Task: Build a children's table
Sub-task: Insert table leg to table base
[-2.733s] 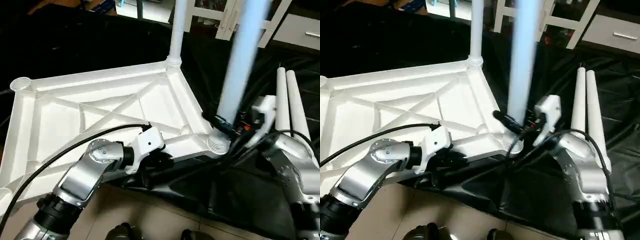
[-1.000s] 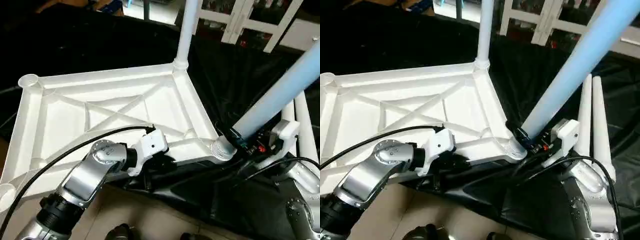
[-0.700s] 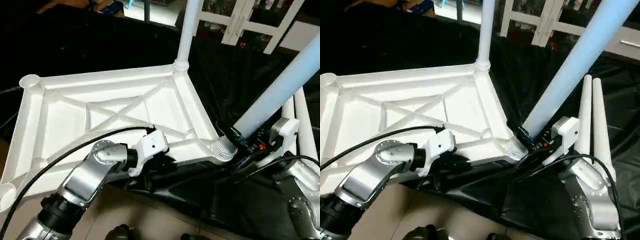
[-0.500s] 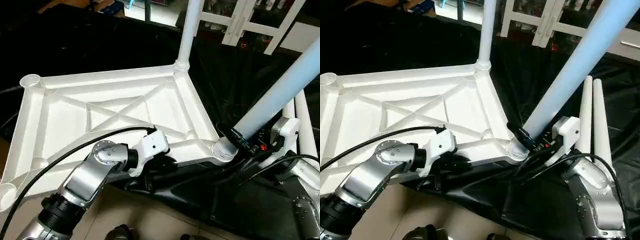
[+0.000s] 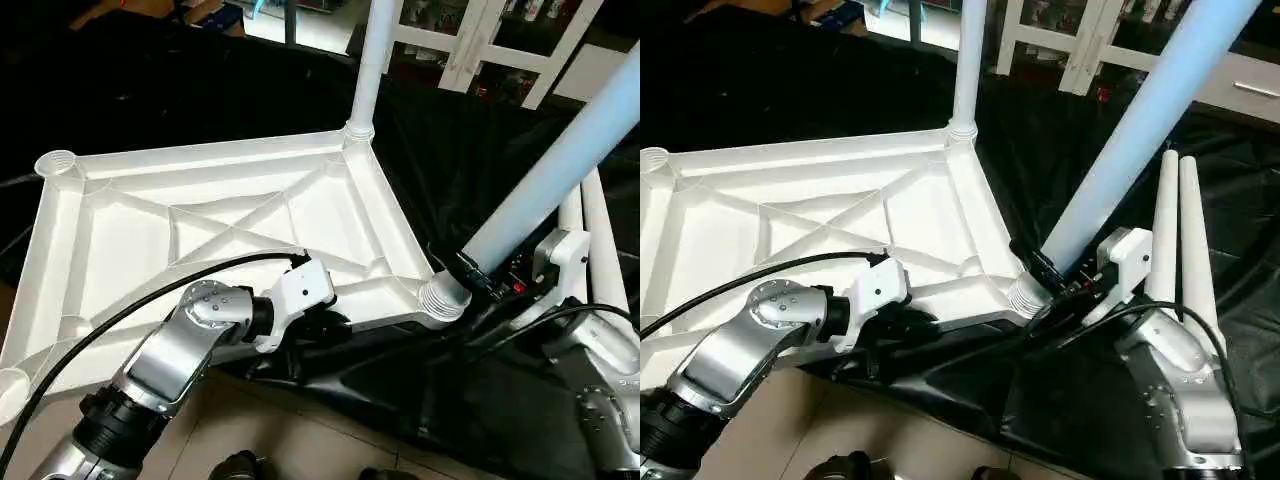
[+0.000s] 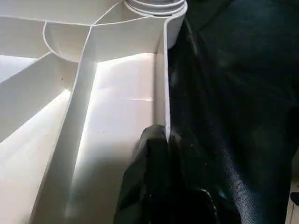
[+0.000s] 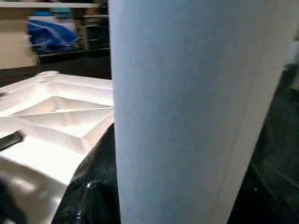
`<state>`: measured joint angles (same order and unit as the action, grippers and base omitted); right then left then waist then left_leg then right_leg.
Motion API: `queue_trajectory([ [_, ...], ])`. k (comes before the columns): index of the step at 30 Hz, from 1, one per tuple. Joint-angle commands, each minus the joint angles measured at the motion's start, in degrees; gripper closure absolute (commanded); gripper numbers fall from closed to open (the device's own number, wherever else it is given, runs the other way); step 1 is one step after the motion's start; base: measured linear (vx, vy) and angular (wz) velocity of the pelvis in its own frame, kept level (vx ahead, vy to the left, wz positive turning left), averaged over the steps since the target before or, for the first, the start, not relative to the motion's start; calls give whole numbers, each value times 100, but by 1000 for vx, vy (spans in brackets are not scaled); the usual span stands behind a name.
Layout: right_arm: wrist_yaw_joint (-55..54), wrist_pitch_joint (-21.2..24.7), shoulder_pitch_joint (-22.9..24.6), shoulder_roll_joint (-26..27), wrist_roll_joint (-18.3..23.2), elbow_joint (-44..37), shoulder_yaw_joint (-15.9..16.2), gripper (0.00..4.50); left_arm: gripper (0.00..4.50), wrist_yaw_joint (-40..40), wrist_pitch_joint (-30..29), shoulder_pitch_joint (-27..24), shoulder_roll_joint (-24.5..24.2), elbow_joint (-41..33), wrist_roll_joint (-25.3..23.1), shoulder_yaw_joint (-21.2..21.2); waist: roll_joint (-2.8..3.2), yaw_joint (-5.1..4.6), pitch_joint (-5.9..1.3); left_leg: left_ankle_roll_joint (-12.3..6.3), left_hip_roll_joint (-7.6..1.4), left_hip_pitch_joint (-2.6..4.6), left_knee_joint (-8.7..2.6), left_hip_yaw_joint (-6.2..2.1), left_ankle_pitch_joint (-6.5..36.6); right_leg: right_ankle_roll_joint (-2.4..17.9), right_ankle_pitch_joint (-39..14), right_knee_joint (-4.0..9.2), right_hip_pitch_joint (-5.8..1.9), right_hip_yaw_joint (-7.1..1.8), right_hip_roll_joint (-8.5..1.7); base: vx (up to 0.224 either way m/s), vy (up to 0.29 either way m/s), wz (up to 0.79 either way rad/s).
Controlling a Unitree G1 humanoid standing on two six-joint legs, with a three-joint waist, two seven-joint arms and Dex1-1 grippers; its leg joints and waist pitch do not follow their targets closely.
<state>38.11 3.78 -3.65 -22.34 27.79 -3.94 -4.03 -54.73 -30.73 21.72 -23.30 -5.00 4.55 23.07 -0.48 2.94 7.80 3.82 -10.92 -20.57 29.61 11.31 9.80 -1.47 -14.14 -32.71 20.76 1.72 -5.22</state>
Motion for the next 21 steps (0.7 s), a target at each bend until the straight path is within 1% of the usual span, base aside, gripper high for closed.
queue_trajectory([
  [1, -491, 979, 464, 158, -784, 1224, 642, 271, 450, 617, -188, -26, 344, 137, -205, 40, 71, -48, 30, 229, -265, 73, -458, -146, 2233, 743, -1497, 505, 118, -225, -240, 0, 0, 0],
  [2, -636, 961, 427, 224, -858, 1237, 664, 271, 450, 803, -243, -12, 462, 204, -274, 46, 69, -51, 37, 282, -271, 81, -465, -157, 2370, 694, -1717, 521, 139, -240, -245, 0, 0, 0],
  [3, -736, 948, 397, 274, -910, 1254, 678, 271, 450, 925, -271, -2, 545, 255, -319, 50, 61, -45, 46, 298, -265, 93, -470, -158, 2474, 647, -1887, 540, 157, -246, -244, 0, 0, 0],
  [4, -1113, 913, 201, 469, -1072, 1470, 666, 271, 450, 1244, -332, 70, 789, 438, -405, 25, 78, -48, 59, 336, -251, 106, -479, -182, 2716, 541, -2332, 569, 193, -268, -257, -51, 21, 1],
  [5, -1339, 893, 72, 586, -1166, 1620, 652, 271, 450, 1425, -365, 120, 932, 550, -450, 3, 61, -69, 66, 351, -240, 108, -486, -194, 2834, 482, -2582, 594, 214, -274, -257, -51, 21, 1],
  [6, -1339, 893, 72, 586, -1166, 1620, 652, 271, 450, 1425, -365, 120, 932, 550, -450, 3, 62, -81, 71, 389, -239, 107, -496, -222, 2955, 425, -2837, 607, 229, -274, -269, -69, 33, -5],
  [7, -1718, 854, -179, 750, -1314, 1915, 619, 271, 450, 1680, -448, 236, 1141, 735, -494, -48, 57, -118, 72, 423, -216, 104, -516, -293, 3238, 217, -3353, 648, 244, -269, -282, -74, 49, -10],
  [8, -1966, 800, -364, 855, -1399, 2135, 584, 271, 450, 1870, -525, 331, 1289, 864, -517, -107, 57, -118, 72, 423, -216, 104, -516, -293, 3238, 217, -3353, 648, 244, -269, -282, -74, 49, -10],
  [9, -2160, 752, -510, 933, -1461, 2309, 555, 271, 450, 2018, -595, 410, 1400, 961, -530, -156, 81, -191, 60, 513, -179, 95, -537, -383, 3615, 146, -3463, 657, 229, -206, -252, -75, 62, -14],
  [10, -2461, 682, -756, 1071, -1517, 2596, 484, 271, 450, 2280, -698, 559, 1598, 1147, -547, -259, 67, -222, 44, 549, -166, 99, -543, -418, 3762, 155, -3240, 654, 230, -200, -243, -77, 66, -14],
  [11, -2624, 647, -885, 1153, -1546, 2743, 438, 271, 450, 2424, -762, 636, 1719, 1244, -575, -328, 88, -241, 51, 562, -157, 95, -553, -435, 3806, 177, -3125, 648, 234, -193, -237, -77, 66, -14],
  [12, -2937, 543, -1134, 1291, -1580, 3051, 345, 271, 450, 2805, -878, 827, 1978, 1474, -580, -555, 95, -250, 41, 569, -150, 88, -554, -454, 3823, 190, -2996, 647, 217, -183, -232, -76, 64, -13],
  [13, -3309, 423, -1391, 1440, -1650, 3374, 241, 271, 450, 3156, -974, 1028, 2237, 1705, -567, -779, 54, -254, 13, 571, -142, 86, -555, -460, 3831, 206, -2703, 654, 205, -170, -223, -80, 58, -10],
  [14, -3437, 384, -1483, 1496, -1657, 3494, 199, 271, 450, 3268, -992, 1099, 2321, 1776, -558, -849, 58, -275, 25, 569, -132, 99, -555, -447, 3870, 224, -2653, 655, 242, -173, -213, -80, 58, -10],
  [15, -3896, 238, -1821, 1706, -1697, 3940, 35, 271, 450, 3660, -1043, 1351, 2623, 2036, -536, -1098, 52, -313, 16, 567, -123, 110, -554, -444, 3948, 270, -2557, 657, 247, -155, -217, -79, 47, -6],
  [16, -4015, 209, -1906, 1759, -1714, 4062, -7, 271, 450, 3719, -1043, 1406, 2686, 2088, -531, -1139, 42, -339, 2, 540, -123, 109, -561, -472, 4072, 279, -2490, 672, 200, -98, -203, -78, 44, -6],
  [17, -4270, 121, -2100, 1857, -1760, 4328, -75, 271, 450, 3852, -1107, 1505, 2866, 2145, -465, -1257, 45, -332, 1, 505, -129, 127, -555, -447, 4092, 291, -2339, 685, 229, -105, -210, -78, 44, -6],
  [18, -4354, 97, -2180, 1896, -1785, 4437, -100, 271, 450, 3896, -1140, 1537, 2938, 2155, -432, -1298, 50, -347, 21, 494, -125, 111, -563, -440, 4124, 303, -2324, 678, 245, -102, -208, -71, 36, -6],
  [19, -4508, 54, -2310, 1963, -1809, 4604, -149, 271, 450, 3915, -1181, 1579, 3033, 2150, -386, -1317, 31, -346, 19, 435, -109, 94, -556, -437, 4082, 295, -2374, 688, 225, -92, -225, -58, 22, -7],
  [20, -4529, 36, -2348, 1977, -1820, 4657, -154, 271, 450, 3922, -1187, 1587, 3055, 2148, -379, -1314, 25, -341, 20, 399, -103, 82, -550, -432, 4033, 281, -2395, 697, 219, -96, -235, -58, 22, -7],
  [21, -4579, -96, -2608, 2094, -1829, 4981, -214, 271, 450, 3859, -1178, 1610, 3119, 2125, -376, -1208, 3, -318, -8, 325, -104, 61, -526, -410, 3817, 292, -2364, 698, 217, -128, -275, 0, 0, 0],
])
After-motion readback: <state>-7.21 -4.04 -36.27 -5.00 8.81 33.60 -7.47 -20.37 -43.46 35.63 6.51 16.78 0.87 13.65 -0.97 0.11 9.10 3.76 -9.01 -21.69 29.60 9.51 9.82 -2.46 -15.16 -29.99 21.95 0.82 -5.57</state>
